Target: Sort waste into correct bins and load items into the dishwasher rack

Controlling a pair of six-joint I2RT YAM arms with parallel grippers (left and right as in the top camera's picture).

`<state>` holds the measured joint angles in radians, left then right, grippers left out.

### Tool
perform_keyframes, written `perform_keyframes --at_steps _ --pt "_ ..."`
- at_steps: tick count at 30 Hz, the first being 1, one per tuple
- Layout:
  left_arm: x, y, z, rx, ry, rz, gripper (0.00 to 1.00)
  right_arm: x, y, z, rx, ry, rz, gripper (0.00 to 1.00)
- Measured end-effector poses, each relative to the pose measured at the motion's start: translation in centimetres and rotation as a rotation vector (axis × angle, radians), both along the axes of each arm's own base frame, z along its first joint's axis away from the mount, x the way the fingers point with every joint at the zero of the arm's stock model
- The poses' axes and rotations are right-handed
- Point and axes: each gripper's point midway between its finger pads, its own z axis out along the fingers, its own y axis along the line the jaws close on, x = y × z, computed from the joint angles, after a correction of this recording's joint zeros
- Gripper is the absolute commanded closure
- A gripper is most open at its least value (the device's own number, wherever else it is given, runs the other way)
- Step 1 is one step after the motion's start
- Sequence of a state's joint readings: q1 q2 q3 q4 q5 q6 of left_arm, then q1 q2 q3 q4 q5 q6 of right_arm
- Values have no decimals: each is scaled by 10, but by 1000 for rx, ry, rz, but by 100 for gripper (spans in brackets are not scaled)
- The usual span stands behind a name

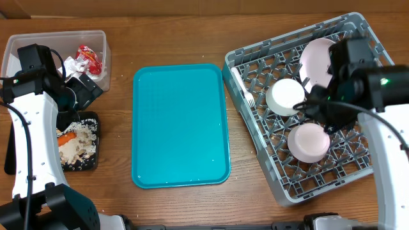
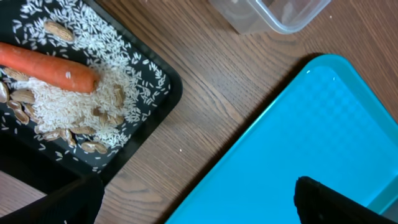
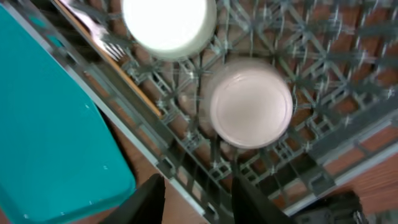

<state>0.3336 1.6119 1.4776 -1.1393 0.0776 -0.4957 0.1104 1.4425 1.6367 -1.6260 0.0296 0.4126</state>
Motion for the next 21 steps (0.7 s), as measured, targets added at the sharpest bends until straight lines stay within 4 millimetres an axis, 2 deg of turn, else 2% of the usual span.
perform_keyframes --at_steps 1,2,4,5,7,8,11,16,18,19,21 --pt "0 0 0 0 -1 0 0 -9 4 -12 2 10 6 61" --pt "0 0 0 1 -1 0 0 -17 10 -23 10 1 12 45" --pt "0 0 0 0 0 0 0 -26 18 -36 26 -45 22 21" --pt "0 0 0 0 -1 0 0 -31 21 -41 36 -64 28 17" --pt "0 0 0 1 -1 0 0 -35 28 -51 75 -127 40 13" --pt "0 0 0 0 -1 0 0 -29 34 -54 106 -164 61 12" --pt "0 0 0 1 -1 0 0 -2 64 -67 213 -254 222 9" --pt "0 0 0 1 -2 0 0 33 88 -101 262 -241 354 15" --pt "0 0 0 1 -1 0 0 42 96 -128 265 -181 382 19" --pt "0 0 0 1 -2 0 0 43 103 -147 271 -131 398 20" --pt "0 0 0 1 -1 0 0 42 112 -168 267 -77 428 21"
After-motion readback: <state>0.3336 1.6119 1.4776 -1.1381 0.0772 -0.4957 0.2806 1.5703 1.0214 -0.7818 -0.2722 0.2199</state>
